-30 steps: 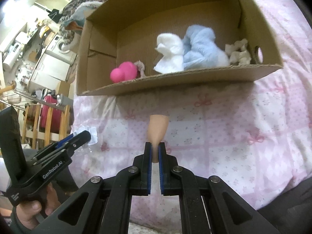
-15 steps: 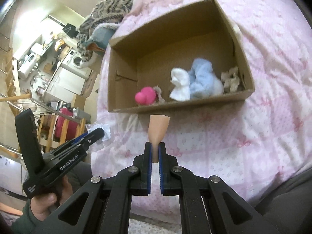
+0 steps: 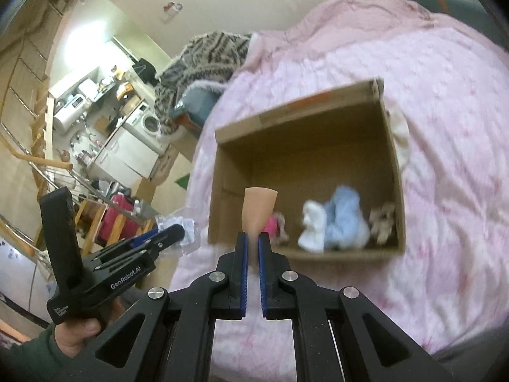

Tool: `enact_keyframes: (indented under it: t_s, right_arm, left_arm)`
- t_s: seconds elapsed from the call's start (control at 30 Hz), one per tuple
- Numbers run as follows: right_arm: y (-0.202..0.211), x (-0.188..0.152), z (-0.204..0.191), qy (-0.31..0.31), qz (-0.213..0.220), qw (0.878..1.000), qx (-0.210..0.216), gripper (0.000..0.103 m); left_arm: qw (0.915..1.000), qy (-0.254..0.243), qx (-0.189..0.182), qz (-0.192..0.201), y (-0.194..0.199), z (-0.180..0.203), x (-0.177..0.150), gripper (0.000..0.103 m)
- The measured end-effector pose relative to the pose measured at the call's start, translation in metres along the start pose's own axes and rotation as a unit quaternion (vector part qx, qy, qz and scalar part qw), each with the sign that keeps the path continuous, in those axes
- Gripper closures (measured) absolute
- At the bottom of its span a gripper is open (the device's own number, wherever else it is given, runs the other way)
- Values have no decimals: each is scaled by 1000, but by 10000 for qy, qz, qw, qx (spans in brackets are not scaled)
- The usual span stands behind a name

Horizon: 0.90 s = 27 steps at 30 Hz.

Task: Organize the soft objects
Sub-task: 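Carry the plastic bag and tan piece over the box with both grippers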

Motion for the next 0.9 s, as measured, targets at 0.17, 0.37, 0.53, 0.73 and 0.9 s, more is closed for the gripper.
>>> enact_keyframes:
  t_s: [0.17,0.37,0.53,0.73,0.9]
  right_arm:
    - [-23,19,6,105,56,9998,-161,95]
    - [-62,15,23,-15,-199,9993,-318,95]
    - [-85,0,28,-58,-516,9981,-325,95]
    - [-95,-8,26,30,-708,9971,-273,95]
    - [-99,-9,19,127,-724,9970,-239,95]
  left_arm:
    - [9998,-157,62,-100,-24,-4,14,83]
    - [9994,-284,-22,-175,-57,-6,15,83]
    - [9987,-252,-176,-407,-83,-3,-3,83]
    - [9980,-209,-367,-468,-93,-1,-7,83]
    - [9966,-68,-324,-749,-104,-9,-15,83]
Point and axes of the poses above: each gripper's, at about its wrist camera, not at the fingertips, and y roughly against the way its jaws point, z to its right, x to its top, the point moved 10 cm from there along -y, roughly the way its jaws point, and after that the axes turned 15 degrees about -x, right-handed, at the moved point
